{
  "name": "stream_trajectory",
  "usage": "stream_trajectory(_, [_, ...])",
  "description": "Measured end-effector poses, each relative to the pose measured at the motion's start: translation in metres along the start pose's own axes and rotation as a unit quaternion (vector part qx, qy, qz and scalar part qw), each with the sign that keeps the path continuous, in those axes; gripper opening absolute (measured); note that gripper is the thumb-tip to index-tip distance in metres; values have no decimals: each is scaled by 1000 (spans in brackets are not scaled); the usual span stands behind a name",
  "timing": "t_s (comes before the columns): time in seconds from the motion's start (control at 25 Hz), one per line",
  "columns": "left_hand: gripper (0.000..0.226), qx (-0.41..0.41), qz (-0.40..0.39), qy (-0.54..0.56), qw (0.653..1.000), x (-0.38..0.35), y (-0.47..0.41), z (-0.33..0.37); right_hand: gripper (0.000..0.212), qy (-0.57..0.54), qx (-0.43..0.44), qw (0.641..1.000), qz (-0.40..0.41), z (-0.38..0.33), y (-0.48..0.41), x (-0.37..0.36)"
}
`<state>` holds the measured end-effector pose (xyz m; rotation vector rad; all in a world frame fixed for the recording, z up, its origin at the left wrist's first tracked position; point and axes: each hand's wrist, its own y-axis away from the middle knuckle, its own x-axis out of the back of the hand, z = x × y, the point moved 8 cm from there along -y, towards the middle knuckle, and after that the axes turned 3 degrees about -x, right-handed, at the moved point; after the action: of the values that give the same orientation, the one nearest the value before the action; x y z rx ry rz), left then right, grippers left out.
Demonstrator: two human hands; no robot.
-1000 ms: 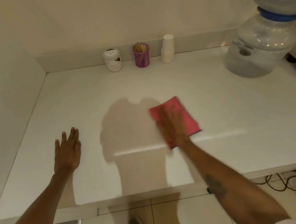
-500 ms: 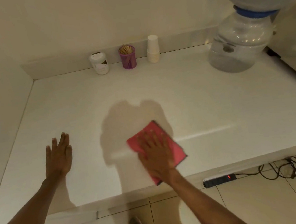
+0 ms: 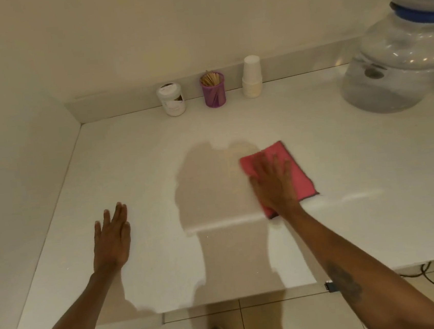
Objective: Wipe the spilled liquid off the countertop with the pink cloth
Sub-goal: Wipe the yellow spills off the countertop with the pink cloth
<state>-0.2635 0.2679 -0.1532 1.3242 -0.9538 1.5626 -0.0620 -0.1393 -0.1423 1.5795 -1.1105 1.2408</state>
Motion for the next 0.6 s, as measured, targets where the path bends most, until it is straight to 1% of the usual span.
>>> stream_trajectory(0.04, [61,2,-1,3,1000,1,-1,0,57,9,51,999,-1,-26,6,-4])
stream_trajectory(0.12, [60,3,-13,8,1000,0,0,2,60,26,123,992,-13,-49,25,-9])
stream_trajectory(0.2, [61,3,-15,16,1000,3,1,6,59,31,160,987,-6,-34,33,-8])
stream_trajectory(0.24, [61,3,-17,21,1000,5,0,7,59,25,163,986,2,-18,31,-7])
stream_trajectory(0.28, [61,0,-22,24,999,5,-1,7,61,20,143,990,7,4,24,-5])
stream_trajectory(0.32, [62,-6,-28,26,999,5,-2,6,65,19,99,995,4,31,13,-4])
stream_trajectory(0.36, [62,-15,-34,29,999,5,-5,3,66,14,40,999,-7,60,-1,-1])
stream_trajectory(0.44, [59,-36,-56,42,997,4,-21,0,61,-3,-59,998,6,105,-36,9])
stream_trajectory(0.52, [54,-41,-65,56,995,4,-46,-2,62,-6,-105,994,11,117,-74,18])
stream_trajectory(0.6, [53,-32,-48,62,996,4,-71,-3,63,-13,-130,991,6,103,-110,22])
